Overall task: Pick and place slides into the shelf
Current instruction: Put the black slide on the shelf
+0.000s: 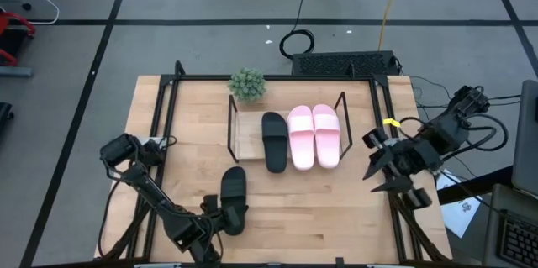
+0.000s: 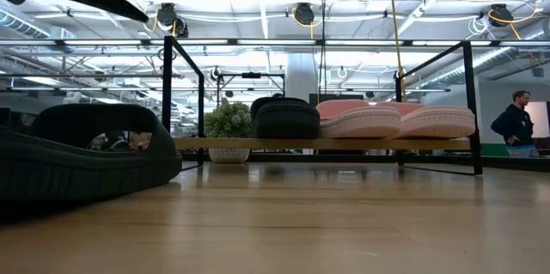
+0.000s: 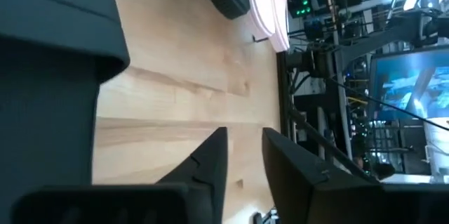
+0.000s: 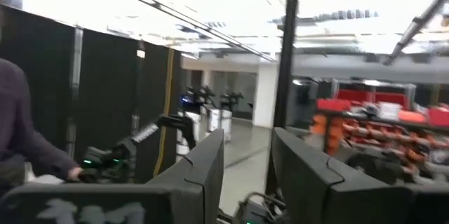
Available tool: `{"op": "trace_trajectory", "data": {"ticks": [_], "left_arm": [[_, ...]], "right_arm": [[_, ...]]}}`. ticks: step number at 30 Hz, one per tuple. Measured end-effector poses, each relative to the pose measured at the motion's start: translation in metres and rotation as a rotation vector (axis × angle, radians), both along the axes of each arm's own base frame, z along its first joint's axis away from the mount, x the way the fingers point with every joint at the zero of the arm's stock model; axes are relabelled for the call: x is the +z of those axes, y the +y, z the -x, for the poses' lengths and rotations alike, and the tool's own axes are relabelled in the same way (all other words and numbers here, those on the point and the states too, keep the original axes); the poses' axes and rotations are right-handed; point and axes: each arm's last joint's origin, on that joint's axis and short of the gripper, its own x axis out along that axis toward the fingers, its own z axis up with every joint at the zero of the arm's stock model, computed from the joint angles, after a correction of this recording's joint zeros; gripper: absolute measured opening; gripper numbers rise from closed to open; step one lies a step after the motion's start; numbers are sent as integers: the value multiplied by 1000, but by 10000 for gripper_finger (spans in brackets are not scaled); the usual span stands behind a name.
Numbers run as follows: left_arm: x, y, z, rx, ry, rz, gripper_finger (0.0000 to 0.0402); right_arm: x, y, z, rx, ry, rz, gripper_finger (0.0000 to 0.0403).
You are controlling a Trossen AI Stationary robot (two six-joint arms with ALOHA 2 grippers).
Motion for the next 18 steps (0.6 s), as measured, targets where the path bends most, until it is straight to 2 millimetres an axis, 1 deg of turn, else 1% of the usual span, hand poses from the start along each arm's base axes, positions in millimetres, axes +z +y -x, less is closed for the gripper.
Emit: {"op": "trace_trajectory", "data": {"ticks": [2,5,7,10,13,15,18], "left_arm": [[0,0,2,-2,4,-18,68],[2,-1,1,1,-31,-62,38],[4,-2,-1,-12,-47,-148,23],[8,-7,-3,-64,-27,-288,6],[15,-17,-4,-170,31,-462,4],[25,-22,-6,-262,85,-577,6],[57,-21,-13,-378,159,-711,2]], "right_arm": [[3,-2,5,33,-20,-1,111],[5,-5,8,36,-38,0,111],[5,-6,9,29,-47,15,111],[5,-6,9,16,-66,44,111],[5,-6,9,9,-73,60,111],[5,-6,9,8,-73,63,111],[4,-6,9,6,-69,68,111]]}}
